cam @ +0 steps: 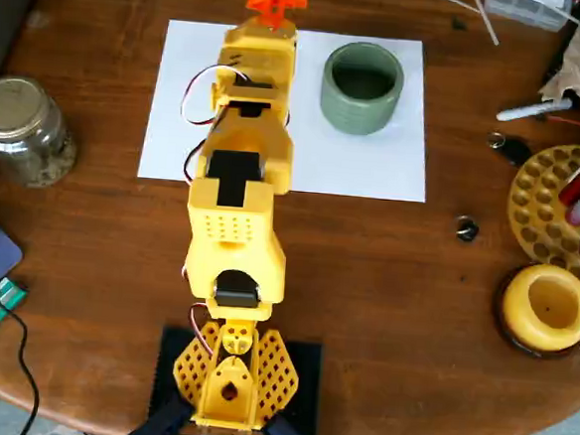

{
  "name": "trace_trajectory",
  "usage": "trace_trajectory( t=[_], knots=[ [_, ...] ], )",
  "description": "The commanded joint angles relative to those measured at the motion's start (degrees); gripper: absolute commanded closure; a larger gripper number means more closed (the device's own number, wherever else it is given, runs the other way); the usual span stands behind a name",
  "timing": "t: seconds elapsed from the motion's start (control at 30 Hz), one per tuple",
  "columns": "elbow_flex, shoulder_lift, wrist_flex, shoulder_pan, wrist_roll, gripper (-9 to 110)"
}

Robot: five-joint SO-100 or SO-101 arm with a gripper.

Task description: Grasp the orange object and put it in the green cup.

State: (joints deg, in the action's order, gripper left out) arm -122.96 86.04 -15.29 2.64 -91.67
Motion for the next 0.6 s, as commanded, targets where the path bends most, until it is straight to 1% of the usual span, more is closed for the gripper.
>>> trace_trajectory(
  t=[0.0,0.43,0.57],
  knots=[
    [-1.23,5.54,0.18,-2.46,0.70,102],
    [-11.43,15.91,-0.26,-12.13,2.99,102],
    [-14.24,16.88,-2.46,-14.59,3.78,102]
  ],
)
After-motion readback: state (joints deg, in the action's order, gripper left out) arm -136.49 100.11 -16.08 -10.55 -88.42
